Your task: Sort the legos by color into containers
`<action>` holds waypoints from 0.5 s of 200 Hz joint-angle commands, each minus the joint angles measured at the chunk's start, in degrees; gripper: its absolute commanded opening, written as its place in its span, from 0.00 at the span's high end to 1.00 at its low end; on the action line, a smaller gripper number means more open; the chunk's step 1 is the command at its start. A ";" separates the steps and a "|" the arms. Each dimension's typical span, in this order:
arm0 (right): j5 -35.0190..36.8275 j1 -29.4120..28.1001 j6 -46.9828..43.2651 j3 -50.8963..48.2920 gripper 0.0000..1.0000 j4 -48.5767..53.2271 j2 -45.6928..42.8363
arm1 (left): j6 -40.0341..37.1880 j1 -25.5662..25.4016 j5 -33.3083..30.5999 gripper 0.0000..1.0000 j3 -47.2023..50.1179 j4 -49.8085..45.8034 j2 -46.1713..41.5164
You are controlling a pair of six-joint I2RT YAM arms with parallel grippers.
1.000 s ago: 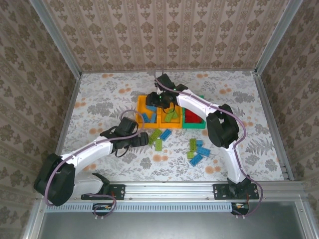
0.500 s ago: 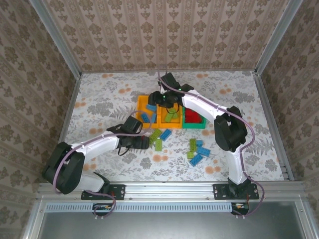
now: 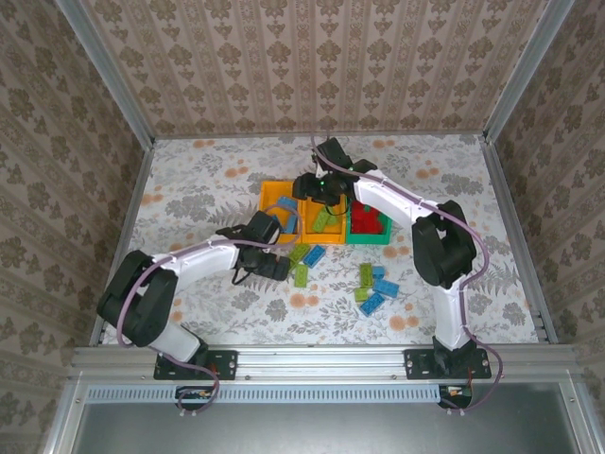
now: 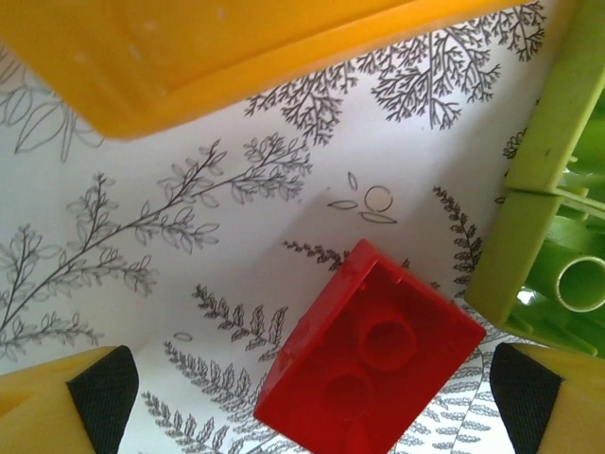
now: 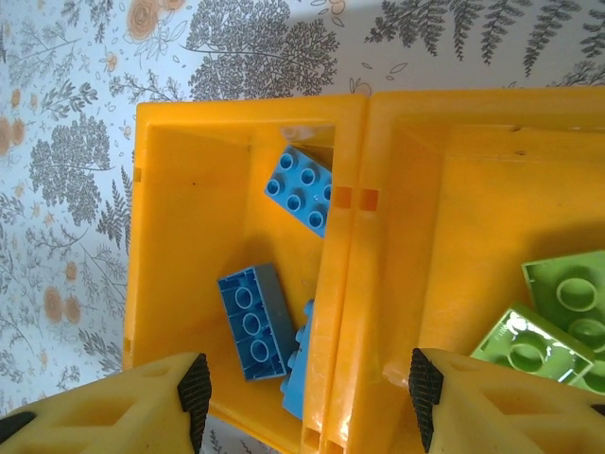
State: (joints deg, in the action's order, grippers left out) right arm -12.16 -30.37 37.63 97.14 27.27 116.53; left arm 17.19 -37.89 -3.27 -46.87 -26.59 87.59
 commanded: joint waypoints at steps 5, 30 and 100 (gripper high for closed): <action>1.62 1.05 -0.97 -1.98 0.39 0.59 -4.87 | -4.24 -0.94 -0.69 0.02 -3.07 -2.91 2.46; 2.05 1.95 -1.59 -3.72 0.38 0.77 -6.84 | -4.92 -1.56 -0.40 0.04 -4.06 -3.17 4.16; 2.31 3.96 -1.24 -8.21 0.37 0.11 -9.91 | -6.07 -2.87 0.23 0.30 -4.56 -2.77 5.32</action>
State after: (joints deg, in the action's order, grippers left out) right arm -10.90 -26.74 37.23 90.37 27.22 109.08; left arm 12.62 -40.18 -3.22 -50.02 -27.97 92.27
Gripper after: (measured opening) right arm 0.627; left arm 0.766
